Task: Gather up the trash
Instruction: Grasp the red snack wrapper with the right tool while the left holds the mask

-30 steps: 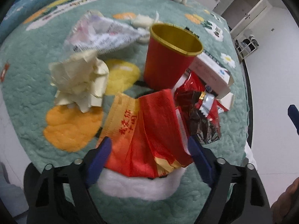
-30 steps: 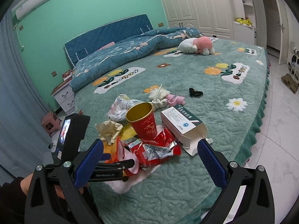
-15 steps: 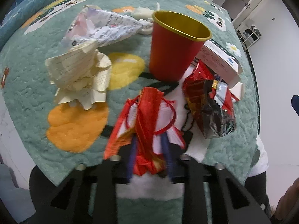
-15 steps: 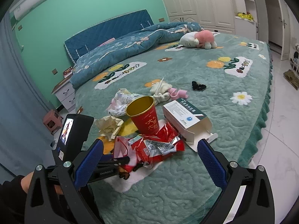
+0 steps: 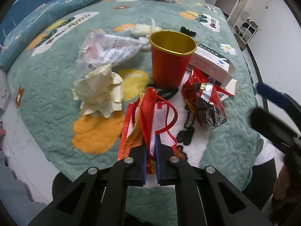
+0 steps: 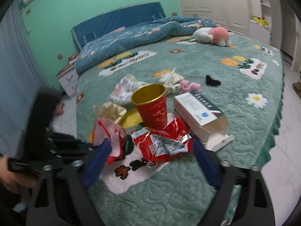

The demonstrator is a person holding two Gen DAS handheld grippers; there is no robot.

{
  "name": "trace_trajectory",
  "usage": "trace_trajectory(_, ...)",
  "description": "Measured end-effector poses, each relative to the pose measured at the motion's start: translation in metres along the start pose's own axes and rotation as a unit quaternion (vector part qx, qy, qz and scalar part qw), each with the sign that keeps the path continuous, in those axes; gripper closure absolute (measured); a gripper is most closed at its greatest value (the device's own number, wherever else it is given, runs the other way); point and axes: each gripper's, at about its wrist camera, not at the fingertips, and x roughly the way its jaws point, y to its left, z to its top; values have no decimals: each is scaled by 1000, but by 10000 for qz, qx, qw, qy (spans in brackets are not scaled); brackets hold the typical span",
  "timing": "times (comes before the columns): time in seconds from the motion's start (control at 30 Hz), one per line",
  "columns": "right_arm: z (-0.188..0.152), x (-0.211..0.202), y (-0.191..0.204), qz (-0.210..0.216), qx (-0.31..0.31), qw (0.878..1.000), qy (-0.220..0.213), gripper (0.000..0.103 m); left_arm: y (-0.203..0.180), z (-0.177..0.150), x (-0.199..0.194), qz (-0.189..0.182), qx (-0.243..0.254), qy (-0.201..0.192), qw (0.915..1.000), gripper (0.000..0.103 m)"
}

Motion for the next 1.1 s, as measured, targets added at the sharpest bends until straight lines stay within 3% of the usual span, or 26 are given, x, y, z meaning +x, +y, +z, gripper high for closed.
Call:
trace_trajectory(0.17,1,26,3,15,-193,9994,288,30,2,-2,-5,-45,40,-9,10000,94)
trace_trajectory(0.23,1,33,6,-72,-347,9988,352,35,0,0,-3,-58,23,-6,10000,94)
trace_trajectory(0.3,1,43,9,-163,-504,9973,502,48,1,1,-1,-89,18,12,10000,94)
trace_trajectory(0.43,1,54,5,-194,-453,9967,645,52,1,2,2,-121,34,38,9999,94)
trace_trajectory(0.47,1,55,4,-195,-447,9967,657,61,1,3,3,-111,43,41,9999,94)
trace_trajectory(0.5,1,57,3,-180,-453,9964,700,77,1,3,4,-113,38,45,9999,94)
trace_trajectory(0.57,0,62,2,-123,-427,9957,818,89,1,3,6,-147,23,66,9999,94)
trace_trajectory(0.73,-3,60,-3,58,-241,9961,852,98,0,5,7,-152,37,58,9999,94)
trace_trajectory(1.1,-4,18,9,391,-182,9976,533,100,-10,-1,-18,-97,132,-180,9997,94)
